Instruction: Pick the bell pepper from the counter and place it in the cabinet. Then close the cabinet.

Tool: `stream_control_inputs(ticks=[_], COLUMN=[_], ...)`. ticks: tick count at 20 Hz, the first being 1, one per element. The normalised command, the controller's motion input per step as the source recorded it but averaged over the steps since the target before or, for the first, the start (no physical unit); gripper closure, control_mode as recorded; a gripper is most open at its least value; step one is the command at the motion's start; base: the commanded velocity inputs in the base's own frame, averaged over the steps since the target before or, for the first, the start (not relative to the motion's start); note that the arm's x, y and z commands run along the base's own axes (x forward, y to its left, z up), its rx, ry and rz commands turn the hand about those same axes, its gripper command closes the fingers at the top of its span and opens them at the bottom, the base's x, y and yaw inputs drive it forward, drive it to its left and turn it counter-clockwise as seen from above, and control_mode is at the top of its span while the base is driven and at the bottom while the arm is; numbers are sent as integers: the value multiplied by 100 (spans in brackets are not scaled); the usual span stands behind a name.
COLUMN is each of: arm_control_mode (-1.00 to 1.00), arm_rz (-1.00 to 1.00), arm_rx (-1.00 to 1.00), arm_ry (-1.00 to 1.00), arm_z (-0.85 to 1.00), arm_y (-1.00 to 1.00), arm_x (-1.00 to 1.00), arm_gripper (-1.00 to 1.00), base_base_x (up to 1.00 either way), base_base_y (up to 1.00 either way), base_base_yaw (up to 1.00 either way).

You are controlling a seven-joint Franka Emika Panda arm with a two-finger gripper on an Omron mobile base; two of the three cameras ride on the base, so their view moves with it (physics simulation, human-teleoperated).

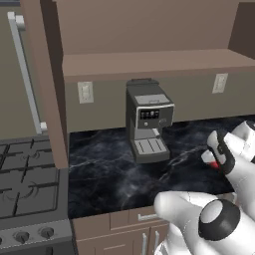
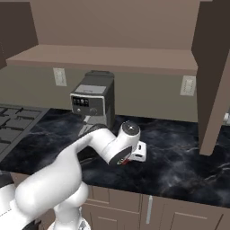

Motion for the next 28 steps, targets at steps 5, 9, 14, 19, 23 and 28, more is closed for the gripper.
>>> stream_control_inputs(ticks=[5,9,14,19,23,28], arm_control_mode=[-100,-100,-100,-100,-100,-100], arm_rz=[0,0,0,0,3,1], arm_rx=[-2,-2,0,0,0,-1], arm_ry=[0,11,26,5,1,-7], arm_z=[100,100,100,100,100,88], arm_y=[4,8,0,0,0,0], arm_x=[1,11,14,26,8,1], arm_gripper=[100,100,100,100,100,100], base_base_x=[0,0,0,0,0,0], base_base_y=[0,0,0,0,0,0], base_base_yaw=[0,0,0,0,0,0])
